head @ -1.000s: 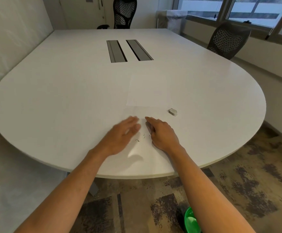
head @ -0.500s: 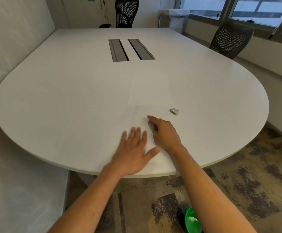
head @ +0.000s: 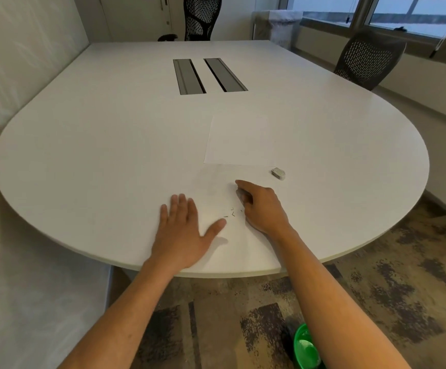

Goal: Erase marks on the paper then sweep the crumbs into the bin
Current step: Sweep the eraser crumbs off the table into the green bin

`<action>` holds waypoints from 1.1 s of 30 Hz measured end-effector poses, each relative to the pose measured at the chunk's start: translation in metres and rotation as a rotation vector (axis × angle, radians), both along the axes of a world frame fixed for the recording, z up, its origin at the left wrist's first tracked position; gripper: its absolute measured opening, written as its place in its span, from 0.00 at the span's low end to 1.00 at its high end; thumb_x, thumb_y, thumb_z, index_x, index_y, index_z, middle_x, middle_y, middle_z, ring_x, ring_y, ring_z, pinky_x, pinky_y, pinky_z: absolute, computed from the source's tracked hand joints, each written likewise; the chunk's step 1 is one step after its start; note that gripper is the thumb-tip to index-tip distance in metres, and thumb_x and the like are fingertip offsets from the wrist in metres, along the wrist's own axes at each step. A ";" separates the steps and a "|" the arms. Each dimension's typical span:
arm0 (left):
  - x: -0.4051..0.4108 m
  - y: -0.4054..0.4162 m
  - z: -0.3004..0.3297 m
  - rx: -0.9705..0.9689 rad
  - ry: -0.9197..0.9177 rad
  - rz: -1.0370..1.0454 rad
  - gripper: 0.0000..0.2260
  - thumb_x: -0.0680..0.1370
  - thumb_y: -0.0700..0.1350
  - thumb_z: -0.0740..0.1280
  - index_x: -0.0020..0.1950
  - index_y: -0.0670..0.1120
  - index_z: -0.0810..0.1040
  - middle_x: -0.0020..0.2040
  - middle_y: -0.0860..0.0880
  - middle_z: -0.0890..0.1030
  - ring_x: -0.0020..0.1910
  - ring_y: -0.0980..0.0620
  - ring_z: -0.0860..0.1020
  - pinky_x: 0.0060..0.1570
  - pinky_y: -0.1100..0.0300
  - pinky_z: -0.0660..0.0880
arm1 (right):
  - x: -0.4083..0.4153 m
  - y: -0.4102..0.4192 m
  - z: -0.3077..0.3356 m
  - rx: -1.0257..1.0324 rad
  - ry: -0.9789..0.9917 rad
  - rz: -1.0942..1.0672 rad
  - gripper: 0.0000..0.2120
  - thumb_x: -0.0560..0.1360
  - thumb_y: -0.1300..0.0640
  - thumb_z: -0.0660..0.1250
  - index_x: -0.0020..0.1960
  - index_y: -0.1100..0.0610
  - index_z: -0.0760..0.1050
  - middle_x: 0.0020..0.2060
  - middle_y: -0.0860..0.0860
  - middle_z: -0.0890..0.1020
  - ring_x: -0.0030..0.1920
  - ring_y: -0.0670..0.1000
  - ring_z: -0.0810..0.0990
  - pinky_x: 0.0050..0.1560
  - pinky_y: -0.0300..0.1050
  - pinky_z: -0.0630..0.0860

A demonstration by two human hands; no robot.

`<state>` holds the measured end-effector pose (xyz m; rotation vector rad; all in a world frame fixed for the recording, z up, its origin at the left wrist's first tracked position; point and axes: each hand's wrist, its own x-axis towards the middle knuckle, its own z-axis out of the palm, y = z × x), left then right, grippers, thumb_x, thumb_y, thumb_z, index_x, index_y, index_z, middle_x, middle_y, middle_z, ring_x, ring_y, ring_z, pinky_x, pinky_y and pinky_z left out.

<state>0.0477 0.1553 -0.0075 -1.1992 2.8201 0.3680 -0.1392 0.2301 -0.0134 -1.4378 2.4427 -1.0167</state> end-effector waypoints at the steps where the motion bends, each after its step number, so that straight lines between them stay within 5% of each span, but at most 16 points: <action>1: -0.003 0.009 -0.002 -0.014 -0.011 -0.044 0.50 0.68 0.76 0.30 0.78 0.41 0.36 0.79 0.41 0.36 0.77 0.44 0.34 0.76 0.46 0.37 | 0.000 -0.001 -0.001 -0.004 0.000 -0.001 0.20 0.76 0.61 0.58 0.66 0.49 0.72 0.42 0.50 0.81 0.44 0.54 0.78 0.46 0.48 0.77; 8: -0.029 0.045 0.005 0.216 0.109 -0.314 0.41 0.73 0.71 0.37 0.79 0.48 0.37 0.79 0.50 0.35 0.75 0.57 0.32 0.74 0.56 0.33 | -0.001 0.000 0.000 -0.068 0.001 0.028 0.18 0.76 0.58 0.62 0.66 0.53 0.73 0.48 0.51 0.84 0.50 0.53 0.80 0.53 0.50 0.77; 11: -0.025 0.023 0.011 0.378 0.366 -0.214 0.39 0.73 0.71 0.44 0.79 0.53 0.42 0.79 0.58 0.40 0.76 0.62 0.38 0.76 0.56 0.41 | -0.002 0.001 -0.001 -0.069 -0.016 0.011 0.18 0.77 0.58 0.60 0.66 0.52 0.73 0.48 0.50 0.84 0.50 0.52 0.80 0.53 0.49 0.77; 14: -0.021 -0.026 0.012 0.255 0.496 -0.041 0.39 0.74 0.69 0.48 0.80 0.48 0.52 0.80 0.54 0.50 0.78 0.58 0.45 0.76 0.55 0.45 | -0.003 0.003 0.001 -0.091 -0.034 -0.010 0.17 0.78 0.61 0.59 0.66 0.54 0.74 0.49 0.50 0.83 0.50 0.51 0.80 0.52 0.44 0.76; 21: -0.027 -0.123 0.003 -0.007 0.115 -0.060 0.45 0.72 0.73 0.42 0.80 0.44 0.52 0.81 0.45 0.50 0.79 0.48 0.44 0.76 0.47 0.43 | -0.002 0.002 0.003 -0.048 0.013 -0.097 0.23 0.73 0.68 0.57 0.66 0.55 0.73 0.46 0.50 0.81 0.47 0.53 0.78 0.48 0.47 0.76; 23: -0.038 -0.132 0.002 -0.023 0.034 -0.079 0.47 0.70 0.75 0.39 0.80 0.44 0.48 0.81 0.44 0.46 0.79 0.48 0.42 0.76 0.45 0.40 | 0.000 0.001 0.002 -0.024 0.079 -0.122 0.17 0.74 0.67 0.56 0.59 0.57 0.75 0.44 0.51 0.80 0.46 0.54 0.76 0.45 0.50 0.76; 27: -0.060 -0.129 0.003 -0.035 -0.025 -0.168 0.52 0.66 0.78 0.37 0.80 0.45 0.43 0.80 0.44 0.42 0.79 0.49 0.39 0.75 0.44 0.37 | -0.001 -0.003 0.000 0.049 0.178 -0.150 0.10 0.74 0.66 0.54 0.46 0.57 0.71 0.41 0.49 0.76 0.43 0.53 0.72 0.36 0.47 0.70; 33: -0.062 -0.104 -0.001 -0.035 -0.003 -0.319 0.51 0.67 0.78 0.36 0.80 0.45 0.41 0.80 0.48 0.40 0.78 0.52 0.38 0.76 0.49 0.37 | -0.001 -0.005 0.000 0.076 0.233 -0.134 0.07 0.76 0.63 0.53 0.44 0.57 0.69 0.45 0.49 0.74 0.44 0.52 0.68 0.38 0.43 0.62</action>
